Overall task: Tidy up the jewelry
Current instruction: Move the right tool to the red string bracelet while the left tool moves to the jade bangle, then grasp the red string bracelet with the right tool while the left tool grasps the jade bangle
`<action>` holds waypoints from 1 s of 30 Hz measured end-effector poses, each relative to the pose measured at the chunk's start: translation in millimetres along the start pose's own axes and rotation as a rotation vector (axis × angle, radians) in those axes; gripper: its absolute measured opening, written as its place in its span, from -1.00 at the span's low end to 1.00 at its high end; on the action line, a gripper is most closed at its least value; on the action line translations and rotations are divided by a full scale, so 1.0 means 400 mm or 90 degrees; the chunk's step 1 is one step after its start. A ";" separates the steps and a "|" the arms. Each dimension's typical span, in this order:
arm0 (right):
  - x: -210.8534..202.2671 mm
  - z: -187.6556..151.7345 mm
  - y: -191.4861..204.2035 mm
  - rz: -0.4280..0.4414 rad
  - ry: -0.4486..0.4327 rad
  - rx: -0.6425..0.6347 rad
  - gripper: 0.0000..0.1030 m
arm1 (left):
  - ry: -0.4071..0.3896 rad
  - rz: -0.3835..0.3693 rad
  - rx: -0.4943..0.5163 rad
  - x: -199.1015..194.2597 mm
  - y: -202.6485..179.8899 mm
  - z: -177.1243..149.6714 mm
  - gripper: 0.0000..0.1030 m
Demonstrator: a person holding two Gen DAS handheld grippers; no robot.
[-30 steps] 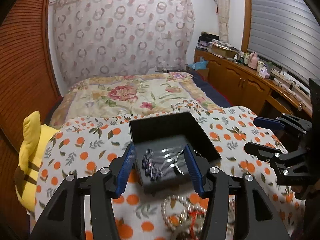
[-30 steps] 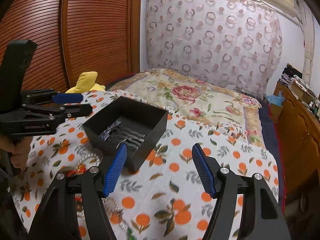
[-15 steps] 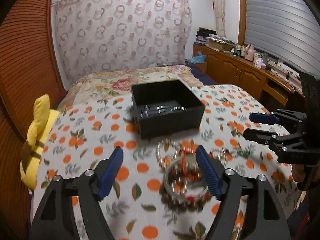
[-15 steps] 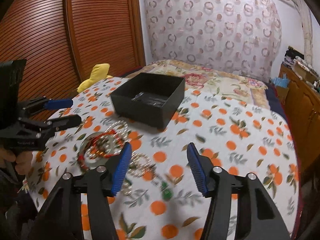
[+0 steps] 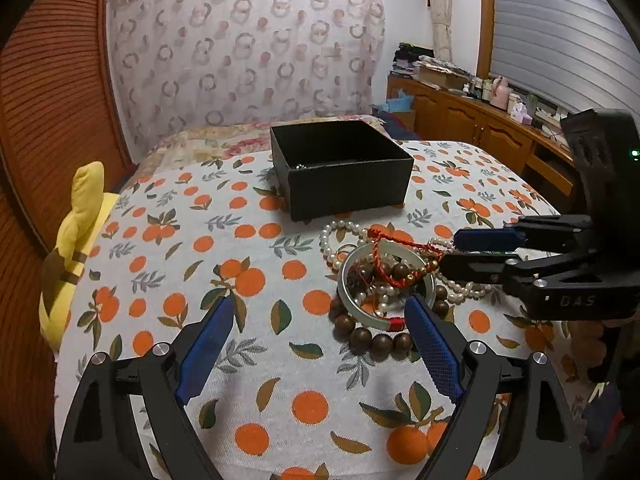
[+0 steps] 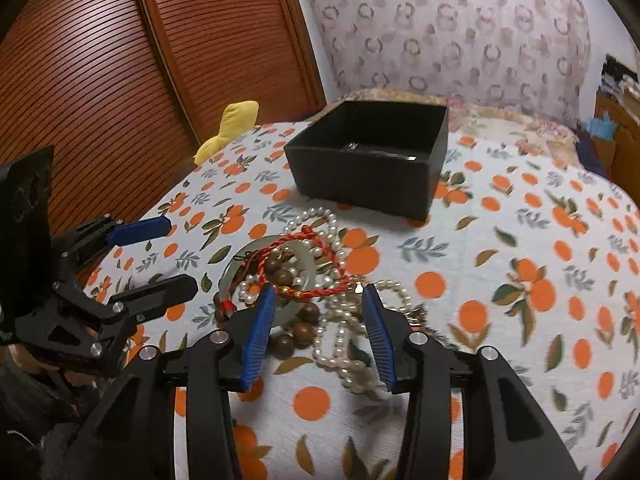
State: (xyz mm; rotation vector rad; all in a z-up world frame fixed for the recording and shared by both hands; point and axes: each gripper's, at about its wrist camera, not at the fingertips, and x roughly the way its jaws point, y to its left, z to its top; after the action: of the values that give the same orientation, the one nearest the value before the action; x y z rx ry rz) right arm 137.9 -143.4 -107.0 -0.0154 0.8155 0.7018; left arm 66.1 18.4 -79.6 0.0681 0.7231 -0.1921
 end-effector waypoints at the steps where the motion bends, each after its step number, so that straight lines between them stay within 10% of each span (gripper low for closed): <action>1: 0.002 0.002 -0.001 0.002 0.002 0.003 -0.09 | 0.000 -0.001 -0.001 0.000 0.001 -0.003 0.63; 12: 0.037 0.014 -0.017 0.025 0.020 0.051 -0.22 | -0.002 -0.005 -0.015 -0.002 0.015 -0.013 0.63; 21: 0.028 0.026 -0.005 0.025 0.005 0.031 -0.83 | 0.003 -0.010 -0.012 0.003 0.004 -0.018 0.63; 30: -0.024 0.041 -0.016 0.013 -0.031 0.018 -0.84 | 0.009 -0.020 -0.001 0.016 -0.031 -0.003 0.63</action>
State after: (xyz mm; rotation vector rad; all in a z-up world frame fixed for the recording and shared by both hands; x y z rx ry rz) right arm 147.8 -149.3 -90.7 0.0355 0.7798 0.7075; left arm 67.5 5.4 -84.7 0.0571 0.7391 -0.2215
